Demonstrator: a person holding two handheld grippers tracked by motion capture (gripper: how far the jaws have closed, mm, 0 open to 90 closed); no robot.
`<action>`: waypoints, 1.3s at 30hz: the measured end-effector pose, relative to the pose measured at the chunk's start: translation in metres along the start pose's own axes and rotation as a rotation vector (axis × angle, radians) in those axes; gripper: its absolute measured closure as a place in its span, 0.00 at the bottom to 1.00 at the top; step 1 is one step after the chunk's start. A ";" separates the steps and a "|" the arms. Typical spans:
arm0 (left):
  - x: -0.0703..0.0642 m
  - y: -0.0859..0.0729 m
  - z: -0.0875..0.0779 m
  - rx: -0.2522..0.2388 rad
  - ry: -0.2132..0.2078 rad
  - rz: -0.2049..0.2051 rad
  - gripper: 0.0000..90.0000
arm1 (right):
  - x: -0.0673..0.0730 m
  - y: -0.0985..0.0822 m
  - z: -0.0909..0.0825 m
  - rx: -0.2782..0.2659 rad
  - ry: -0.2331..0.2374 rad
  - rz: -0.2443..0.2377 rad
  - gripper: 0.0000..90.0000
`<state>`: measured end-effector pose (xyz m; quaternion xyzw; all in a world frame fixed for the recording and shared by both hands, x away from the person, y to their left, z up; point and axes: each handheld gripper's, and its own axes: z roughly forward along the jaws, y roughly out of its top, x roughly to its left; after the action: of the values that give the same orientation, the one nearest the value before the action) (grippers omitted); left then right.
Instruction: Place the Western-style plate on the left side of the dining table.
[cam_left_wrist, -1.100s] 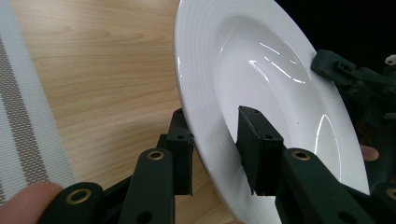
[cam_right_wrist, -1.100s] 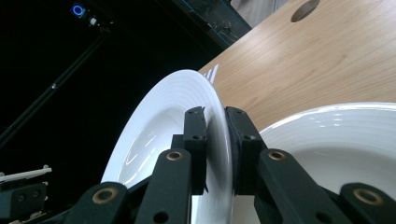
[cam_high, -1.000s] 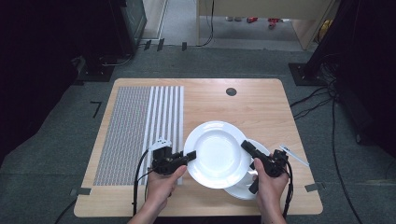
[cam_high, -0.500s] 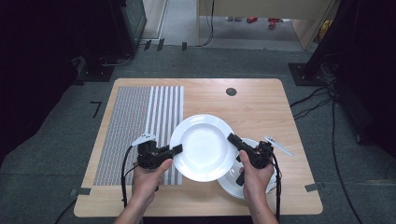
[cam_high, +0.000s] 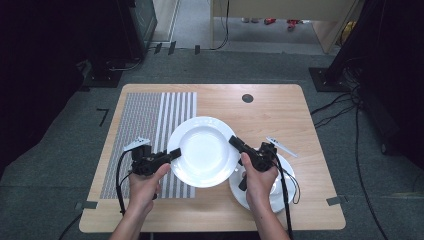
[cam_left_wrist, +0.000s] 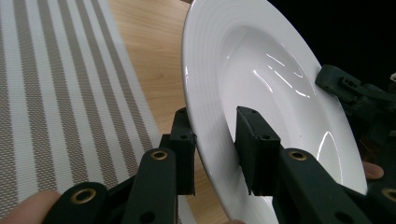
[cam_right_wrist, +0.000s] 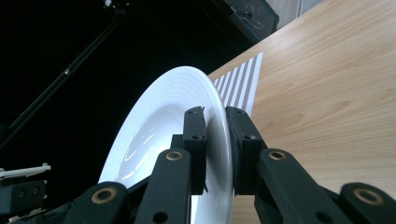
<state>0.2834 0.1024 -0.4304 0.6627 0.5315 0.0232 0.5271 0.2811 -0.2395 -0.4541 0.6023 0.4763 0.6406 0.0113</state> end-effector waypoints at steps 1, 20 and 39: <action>0.002 0.001 -0.001 -0.001 0.004 -0.001 0.78 | 0.001 0.000 0.003 0.003 0.002 -0.002 0.89; 0.050 0.016 -0.022 -0.053 0.072 -0.060 0.78 | 0.023 -0.007 0.064 0.067 0.030 -0.021 0.90; 0.105 0.024 -0.025 -0.027 0.114 -0.113 0.78 | 0.027 -0.026 0.123 0.126 -0.001 -0.027 0.89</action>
<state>0.3303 0.1990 -0.4574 0.6221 0.5968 0.0384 0.5053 0.3559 -0.1363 -0.4721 0.5958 0.5235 0.6088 -0.0176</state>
